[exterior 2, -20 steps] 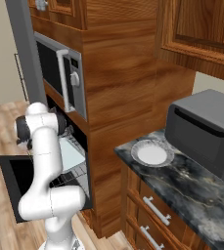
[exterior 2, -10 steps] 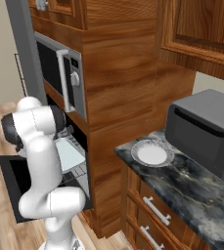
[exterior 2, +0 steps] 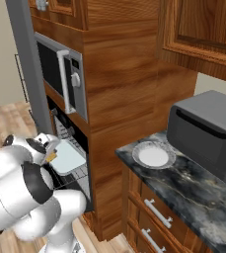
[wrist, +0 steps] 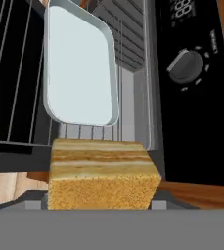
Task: Take the baked cake out of the oven and place it on the plate for cooling. Then close the oven door.
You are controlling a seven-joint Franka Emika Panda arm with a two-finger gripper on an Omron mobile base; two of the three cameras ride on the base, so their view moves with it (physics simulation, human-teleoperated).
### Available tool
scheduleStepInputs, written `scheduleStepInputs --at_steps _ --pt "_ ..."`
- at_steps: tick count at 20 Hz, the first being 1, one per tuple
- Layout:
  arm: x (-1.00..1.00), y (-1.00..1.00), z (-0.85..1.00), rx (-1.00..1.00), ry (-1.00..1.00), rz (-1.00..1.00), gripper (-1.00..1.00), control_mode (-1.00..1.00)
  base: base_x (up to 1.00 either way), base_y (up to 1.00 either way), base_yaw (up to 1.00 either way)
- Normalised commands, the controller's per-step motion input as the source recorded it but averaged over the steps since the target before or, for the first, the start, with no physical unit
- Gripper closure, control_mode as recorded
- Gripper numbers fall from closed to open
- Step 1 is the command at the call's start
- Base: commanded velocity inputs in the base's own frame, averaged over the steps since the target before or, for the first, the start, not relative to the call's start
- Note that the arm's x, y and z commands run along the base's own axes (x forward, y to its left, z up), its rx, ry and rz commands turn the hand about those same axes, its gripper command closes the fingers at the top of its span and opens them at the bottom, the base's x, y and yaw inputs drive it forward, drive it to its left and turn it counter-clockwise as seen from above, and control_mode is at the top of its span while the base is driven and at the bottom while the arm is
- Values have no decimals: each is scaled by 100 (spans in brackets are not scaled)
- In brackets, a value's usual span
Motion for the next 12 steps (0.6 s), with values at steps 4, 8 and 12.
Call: scheduleStepInputs --at_steps 4,8,12 --pt "-99 -18 100 28 -14 -26 100 -100 0 0 0" --pt "-75 -24 100 25 -1 -26 100 -100 0 0 0" --pt "-47 -51 92 21 11 -29 100 -100 0 0 0"
